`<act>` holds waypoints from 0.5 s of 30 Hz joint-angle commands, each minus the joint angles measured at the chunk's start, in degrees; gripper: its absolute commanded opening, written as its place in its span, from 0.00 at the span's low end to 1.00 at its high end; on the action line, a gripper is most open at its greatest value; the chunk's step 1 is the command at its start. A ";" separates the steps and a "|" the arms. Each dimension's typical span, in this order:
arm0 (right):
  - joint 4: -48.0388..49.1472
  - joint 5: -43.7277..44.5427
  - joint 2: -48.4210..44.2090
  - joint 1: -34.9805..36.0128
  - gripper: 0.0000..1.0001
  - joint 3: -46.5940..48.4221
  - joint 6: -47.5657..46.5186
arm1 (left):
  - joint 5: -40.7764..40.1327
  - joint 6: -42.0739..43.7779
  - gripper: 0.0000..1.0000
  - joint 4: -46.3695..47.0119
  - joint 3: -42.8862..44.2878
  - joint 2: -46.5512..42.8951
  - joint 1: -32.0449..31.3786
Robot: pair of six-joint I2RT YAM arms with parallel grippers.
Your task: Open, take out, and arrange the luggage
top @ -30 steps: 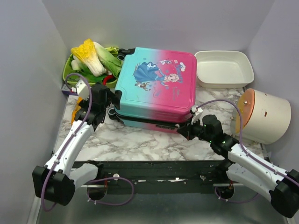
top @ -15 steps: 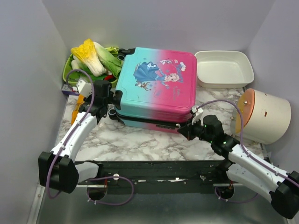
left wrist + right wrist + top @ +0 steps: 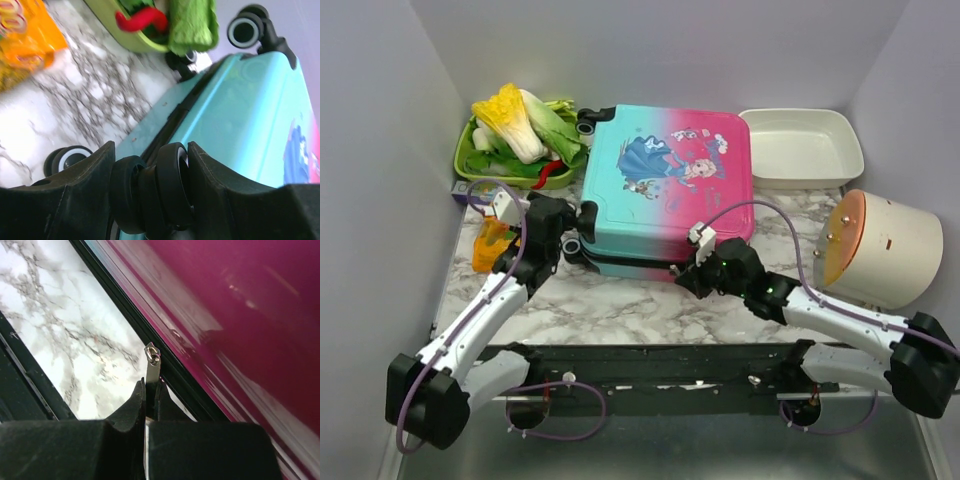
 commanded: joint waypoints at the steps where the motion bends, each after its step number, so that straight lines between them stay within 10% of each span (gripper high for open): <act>1: 12.23 -1.46 5.24 6.01 0.01 8.09 -0.87 | 16.01 0.55 0.00 -3.89 -5.62 -4.03 -11.29; 15: 9.52 -1.37 1.39 11.02 0.01 6.97 1.94 | 12.33 -7.19 0.00 -4.24 -12.49 -13.53 -37.55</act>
